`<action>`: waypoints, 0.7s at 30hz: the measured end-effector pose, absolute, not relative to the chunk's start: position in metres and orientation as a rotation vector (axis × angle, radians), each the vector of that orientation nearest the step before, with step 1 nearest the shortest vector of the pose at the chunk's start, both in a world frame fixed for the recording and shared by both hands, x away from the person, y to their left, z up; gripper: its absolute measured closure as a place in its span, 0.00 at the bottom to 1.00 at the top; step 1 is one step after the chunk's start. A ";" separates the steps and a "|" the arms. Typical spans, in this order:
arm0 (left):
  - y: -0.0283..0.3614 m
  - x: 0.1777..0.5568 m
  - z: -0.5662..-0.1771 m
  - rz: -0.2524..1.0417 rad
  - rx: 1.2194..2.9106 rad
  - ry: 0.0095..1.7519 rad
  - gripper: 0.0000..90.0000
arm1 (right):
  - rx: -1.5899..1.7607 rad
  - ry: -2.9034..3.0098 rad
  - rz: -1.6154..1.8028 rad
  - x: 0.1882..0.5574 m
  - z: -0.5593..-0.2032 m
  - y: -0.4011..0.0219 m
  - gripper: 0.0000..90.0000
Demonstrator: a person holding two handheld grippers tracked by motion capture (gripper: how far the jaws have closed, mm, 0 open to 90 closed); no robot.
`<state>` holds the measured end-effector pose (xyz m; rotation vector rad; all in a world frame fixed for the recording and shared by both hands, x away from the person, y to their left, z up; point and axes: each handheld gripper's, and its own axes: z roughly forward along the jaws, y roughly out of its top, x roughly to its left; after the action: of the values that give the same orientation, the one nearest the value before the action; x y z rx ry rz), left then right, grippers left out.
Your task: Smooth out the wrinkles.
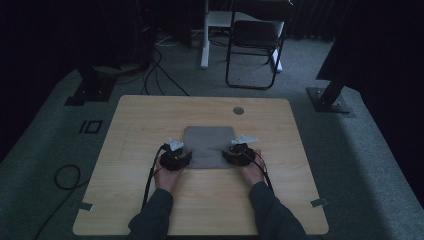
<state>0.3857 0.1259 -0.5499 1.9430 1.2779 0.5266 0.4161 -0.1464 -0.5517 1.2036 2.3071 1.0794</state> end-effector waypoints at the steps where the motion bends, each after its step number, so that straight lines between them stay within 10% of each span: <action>1: 0.126 0.386 -0.550 0.525 1.939 1.278 0.61 | 1.210 2.304 1.076 0.417 -0.551 -0.146 0.61; 21: 0.171 0.340 -0.536 0.599 1.930 1.266 0.59 | 1.239 2.211 1.030 0.368 -0.534 -0.219 0.56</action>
<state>0.3403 0.1714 -0.5362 1.9295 1.2656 0.5987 0.3678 -0.2192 -0.5338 1.2392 2.2115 1.0301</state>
